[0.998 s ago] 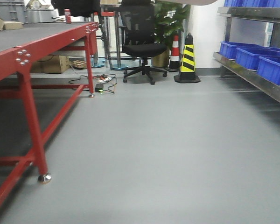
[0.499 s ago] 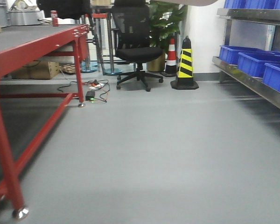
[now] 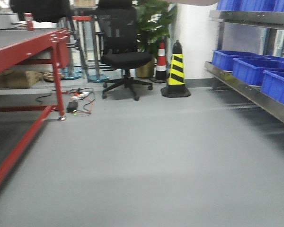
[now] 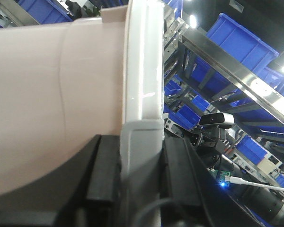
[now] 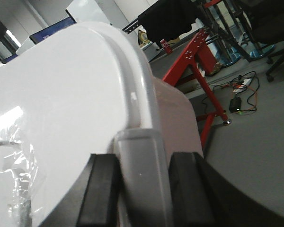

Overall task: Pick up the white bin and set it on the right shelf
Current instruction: 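Hold the bin raised in both grippers while driving past the red table, then turn and drive toward the steel shelf rack with blue crates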

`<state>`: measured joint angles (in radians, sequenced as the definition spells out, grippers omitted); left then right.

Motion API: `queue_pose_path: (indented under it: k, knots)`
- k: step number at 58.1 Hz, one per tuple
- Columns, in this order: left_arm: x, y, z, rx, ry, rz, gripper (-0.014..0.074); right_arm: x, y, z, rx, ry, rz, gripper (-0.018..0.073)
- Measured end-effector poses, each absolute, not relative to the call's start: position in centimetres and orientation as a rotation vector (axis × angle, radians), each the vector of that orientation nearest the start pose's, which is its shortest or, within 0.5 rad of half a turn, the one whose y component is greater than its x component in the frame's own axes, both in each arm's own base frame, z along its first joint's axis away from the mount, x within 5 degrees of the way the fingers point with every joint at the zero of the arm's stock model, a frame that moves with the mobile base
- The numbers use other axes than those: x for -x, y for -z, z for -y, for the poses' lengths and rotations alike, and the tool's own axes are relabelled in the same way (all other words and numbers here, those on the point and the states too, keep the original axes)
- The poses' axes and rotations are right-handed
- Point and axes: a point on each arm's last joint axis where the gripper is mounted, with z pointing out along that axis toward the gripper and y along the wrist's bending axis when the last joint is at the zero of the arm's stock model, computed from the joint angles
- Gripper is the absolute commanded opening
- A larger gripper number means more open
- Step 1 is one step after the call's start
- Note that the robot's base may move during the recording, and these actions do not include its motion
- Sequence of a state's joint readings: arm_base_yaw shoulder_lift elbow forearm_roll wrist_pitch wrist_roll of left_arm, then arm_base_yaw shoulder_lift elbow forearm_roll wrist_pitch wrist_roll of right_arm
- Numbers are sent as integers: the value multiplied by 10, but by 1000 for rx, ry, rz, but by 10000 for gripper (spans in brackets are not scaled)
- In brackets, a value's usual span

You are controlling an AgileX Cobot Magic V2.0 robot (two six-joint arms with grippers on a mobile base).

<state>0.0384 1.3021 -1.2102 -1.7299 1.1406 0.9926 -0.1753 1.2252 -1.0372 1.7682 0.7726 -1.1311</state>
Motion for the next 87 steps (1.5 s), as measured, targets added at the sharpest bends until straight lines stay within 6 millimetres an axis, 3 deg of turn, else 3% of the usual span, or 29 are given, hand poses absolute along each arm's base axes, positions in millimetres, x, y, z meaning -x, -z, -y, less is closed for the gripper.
queue_pose_path:
  k: [87]
  knots:
    - [-254, -439, 72, -356, 1411, -1554, -117, -265, -404, -16, -57, -976, -1588, 59]
